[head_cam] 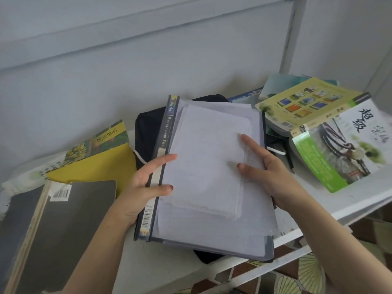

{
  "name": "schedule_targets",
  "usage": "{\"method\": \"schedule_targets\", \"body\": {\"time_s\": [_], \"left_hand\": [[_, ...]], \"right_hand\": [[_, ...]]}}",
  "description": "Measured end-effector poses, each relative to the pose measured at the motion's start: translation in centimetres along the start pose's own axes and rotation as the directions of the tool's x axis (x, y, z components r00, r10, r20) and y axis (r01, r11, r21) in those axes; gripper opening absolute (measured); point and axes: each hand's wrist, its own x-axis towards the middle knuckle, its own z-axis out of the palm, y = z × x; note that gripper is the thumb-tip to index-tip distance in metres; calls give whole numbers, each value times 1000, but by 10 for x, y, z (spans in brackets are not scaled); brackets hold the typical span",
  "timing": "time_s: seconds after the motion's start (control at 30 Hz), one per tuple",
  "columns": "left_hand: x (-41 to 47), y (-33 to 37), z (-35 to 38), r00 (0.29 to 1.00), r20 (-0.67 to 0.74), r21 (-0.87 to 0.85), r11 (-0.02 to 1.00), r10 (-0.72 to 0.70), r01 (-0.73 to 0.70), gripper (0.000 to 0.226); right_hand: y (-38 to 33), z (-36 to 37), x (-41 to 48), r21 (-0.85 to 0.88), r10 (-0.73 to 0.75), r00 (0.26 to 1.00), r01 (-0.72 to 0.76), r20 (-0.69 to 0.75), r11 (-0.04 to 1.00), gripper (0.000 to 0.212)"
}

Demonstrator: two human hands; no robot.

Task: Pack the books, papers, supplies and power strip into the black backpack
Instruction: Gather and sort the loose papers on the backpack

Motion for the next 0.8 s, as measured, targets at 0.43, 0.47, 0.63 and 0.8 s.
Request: {"method": "schedule_targets", "body": {"time_s": [0.43,0.47,0.63,0.8], "left_hand": [[-9,8,50,990,141,83,997,-2,-9,63],[-11,8,54,988,155,79,997,1,-14,62],[-23,9,76,983,185,117,993,-16,-6,68],[-37,15,89,993,92,-78,994,-72,79,53]], "right_hand": [[-6,-37,-51,136,-34,988,54,-151,989,69],[-7,-40,-57,142,-28,986,52,-162,988,70],[-7,-58,-79,159,0,980,33,-200,987,71],[-5,-69,-99,188,27,976,14,-218,982,71]]}}
